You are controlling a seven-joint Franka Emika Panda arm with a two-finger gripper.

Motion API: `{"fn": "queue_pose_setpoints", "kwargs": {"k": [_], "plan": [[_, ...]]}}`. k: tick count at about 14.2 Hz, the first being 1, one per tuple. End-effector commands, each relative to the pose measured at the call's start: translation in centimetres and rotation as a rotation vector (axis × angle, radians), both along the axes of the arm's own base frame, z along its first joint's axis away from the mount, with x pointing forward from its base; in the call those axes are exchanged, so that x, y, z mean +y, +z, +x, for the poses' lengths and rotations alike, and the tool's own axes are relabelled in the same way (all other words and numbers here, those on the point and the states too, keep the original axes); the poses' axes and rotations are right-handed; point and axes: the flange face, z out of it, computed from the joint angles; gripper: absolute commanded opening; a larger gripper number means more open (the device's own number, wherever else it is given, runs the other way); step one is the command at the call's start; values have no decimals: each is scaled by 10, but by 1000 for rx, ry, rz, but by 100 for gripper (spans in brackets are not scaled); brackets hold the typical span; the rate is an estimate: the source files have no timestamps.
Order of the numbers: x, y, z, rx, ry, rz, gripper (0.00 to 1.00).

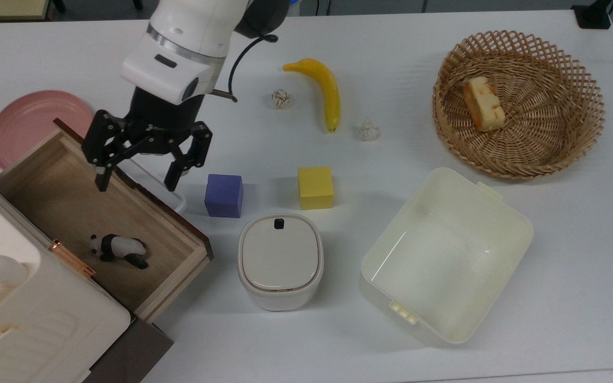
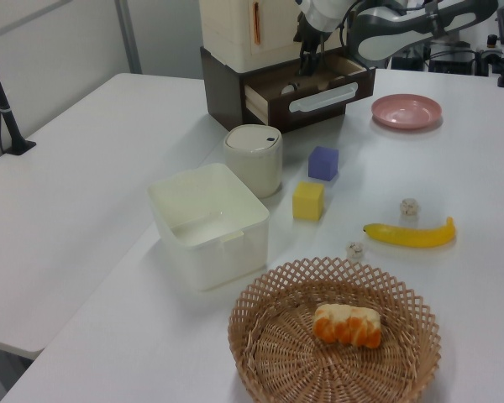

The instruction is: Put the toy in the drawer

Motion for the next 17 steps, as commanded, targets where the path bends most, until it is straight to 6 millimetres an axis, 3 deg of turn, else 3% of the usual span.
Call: {"fn": "queue_pose_setpoints", "kwargs": {"k": [1,5,8,11,15,17], "plan": [[37,9,-23,78,-102,101,100],[67,20,-53,227,-206,273,100],[78,32,-88,407,-289,392,100],[78,45,-110,481,-368,472,100],[75,69,-129,449,-498,507,100],[70,65,-132,467,-529,519,100]]}}
